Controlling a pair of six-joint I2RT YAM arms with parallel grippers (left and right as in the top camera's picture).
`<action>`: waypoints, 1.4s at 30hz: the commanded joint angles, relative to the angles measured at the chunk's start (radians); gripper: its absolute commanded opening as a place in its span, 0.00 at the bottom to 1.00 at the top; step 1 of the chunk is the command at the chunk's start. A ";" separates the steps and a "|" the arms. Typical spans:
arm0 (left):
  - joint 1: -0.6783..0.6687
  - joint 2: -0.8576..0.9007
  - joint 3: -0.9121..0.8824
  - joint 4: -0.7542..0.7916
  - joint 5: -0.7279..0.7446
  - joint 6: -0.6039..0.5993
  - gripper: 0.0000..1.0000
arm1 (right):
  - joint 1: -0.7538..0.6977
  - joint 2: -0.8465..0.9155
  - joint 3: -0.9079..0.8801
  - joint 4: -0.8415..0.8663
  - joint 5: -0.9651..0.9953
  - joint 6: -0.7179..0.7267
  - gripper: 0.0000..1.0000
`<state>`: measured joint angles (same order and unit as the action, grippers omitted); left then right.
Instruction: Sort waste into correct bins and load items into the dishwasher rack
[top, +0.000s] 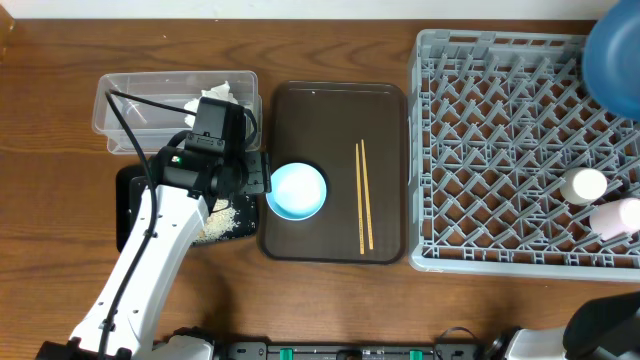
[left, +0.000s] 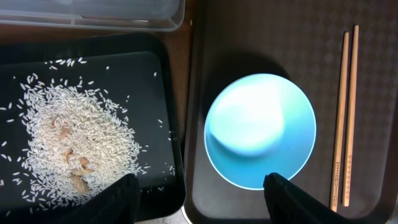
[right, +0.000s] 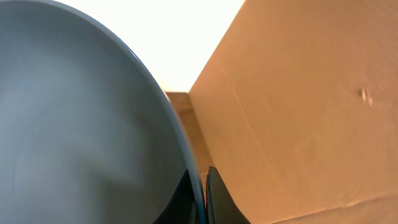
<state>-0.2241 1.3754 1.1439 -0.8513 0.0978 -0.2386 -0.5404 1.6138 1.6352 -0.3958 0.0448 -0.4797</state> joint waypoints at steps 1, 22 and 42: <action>0.005 -0.003 0.006 0.000 -0.005 -0.006 0.67 | 0.050 0.020 0.001 0.042 0.209 -0.175 0.01; 0.005 -0.003 0.006 0.000 -0.005 -0.006 0.67 | 0.130 0.270 0.001 0.381 0.830 -0.386 0.01; 0.005 -0.003 0.006 0.005 -0.005 -0.006 0.67 | 0.259 0.436 0.000 0.345 0.815 -0.317 0.01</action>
<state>-0.2241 1.3754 1.1439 -0.8486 0.0978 -0.2386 -0.3092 2.0026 1.6402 -0.0261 0.8803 -0.8425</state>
